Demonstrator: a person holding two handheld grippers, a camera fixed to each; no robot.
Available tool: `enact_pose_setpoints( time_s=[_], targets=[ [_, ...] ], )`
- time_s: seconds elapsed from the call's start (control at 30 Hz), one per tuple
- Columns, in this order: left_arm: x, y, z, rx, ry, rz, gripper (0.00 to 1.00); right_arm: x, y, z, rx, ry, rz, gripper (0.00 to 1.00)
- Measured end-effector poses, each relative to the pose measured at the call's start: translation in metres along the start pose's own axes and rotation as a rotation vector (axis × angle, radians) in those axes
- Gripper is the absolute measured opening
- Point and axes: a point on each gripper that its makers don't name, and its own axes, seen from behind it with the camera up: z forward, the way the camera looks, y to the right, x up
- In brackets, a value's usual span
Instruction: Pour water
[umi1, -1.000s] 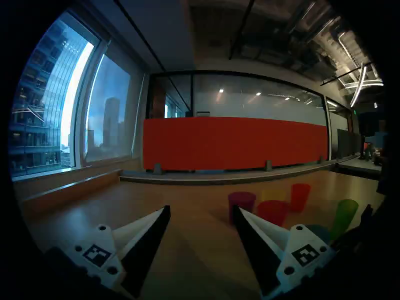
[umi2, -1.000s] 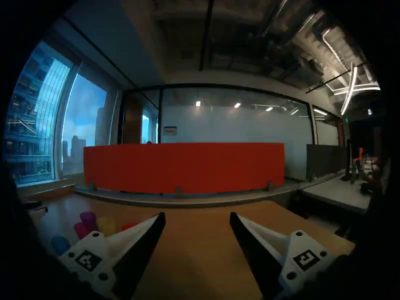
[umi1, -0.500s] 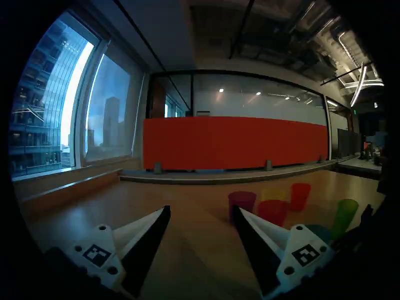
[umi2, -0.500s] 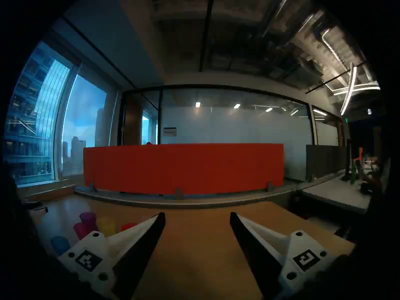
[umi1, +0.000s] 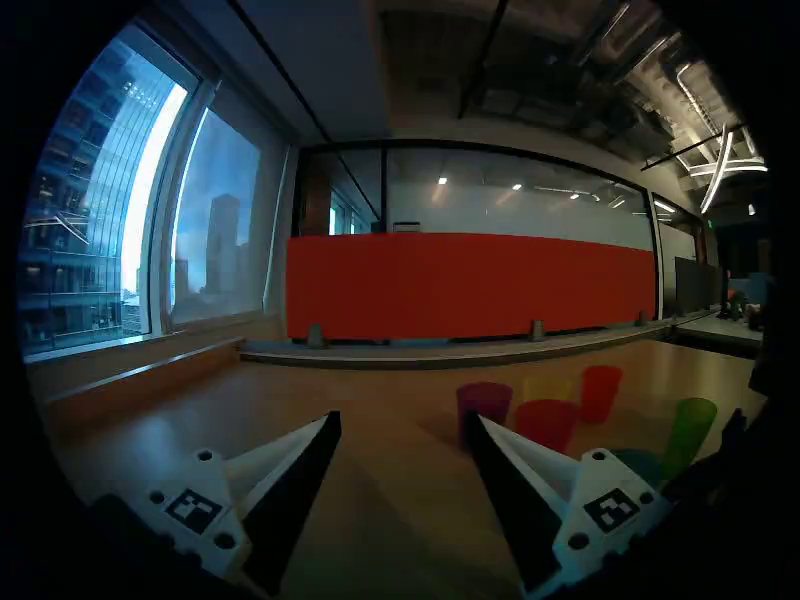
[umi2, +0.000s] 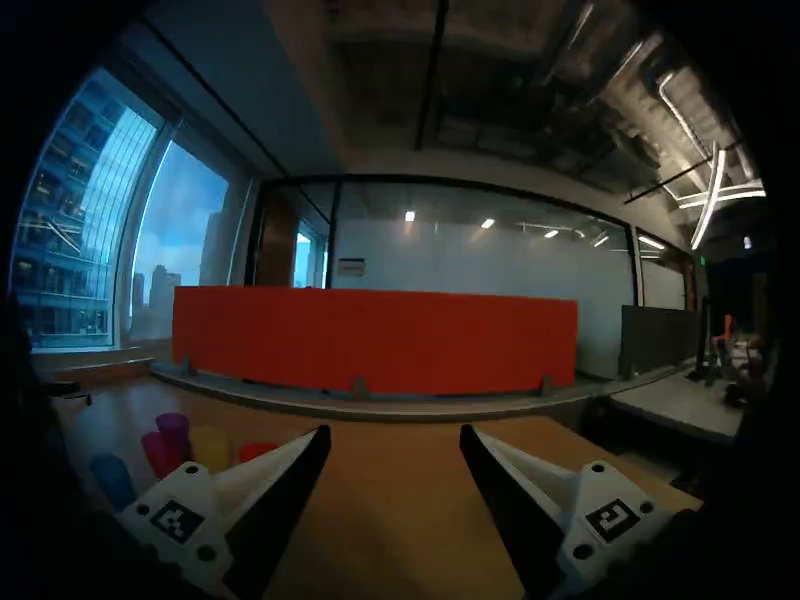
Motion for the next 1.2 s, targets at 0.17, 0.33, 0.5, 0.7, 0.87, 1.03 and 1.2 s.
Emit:
enact_pose_setpoints(
  time_s=[0.17,0.33,0.5,0.7,0.87,1.03,1.2],
  targets=[
    [0.0,0.0,0.0,0.0,0.0,-0.001,0.91,-0.001,-0.004,0.006,0.002,0.025,-0.006,1.0],
    [0.0,0.0,0.0,0.0,0.0,0.0,0.91,-0.011,-0.006,0.012,-0.002,0.032,-0.001,1.0],
    [0.0,0.0,0.0,0.0,0.0,-0.001,0.91,-0.025,-0.006,0.013,0.002,0.025,0.022,1.0],
    [0.0,0.0,0.0,0.0,0.0,0.0,0.91,-0.041,0.001,0.013,-0.006,0.01,0.072,1.0],
    [0.0,0.0,0.0,0.0,0.0,0.0,0.91,-0.046,0.008,0.013,-0.013,0.02,0.106,1.0],
    [0.0,0.001,0.0,0.0,0.0,0.0,0.91,-0.052,0.01,0.012,-0.013,0.015,0.116,0.99],
    [0.0,0.001,0.0,0.0,0.0,0.0,0.91,-0.059,0.007,0.011,-0.008,0.001,0.086,1.0]
  ],
)
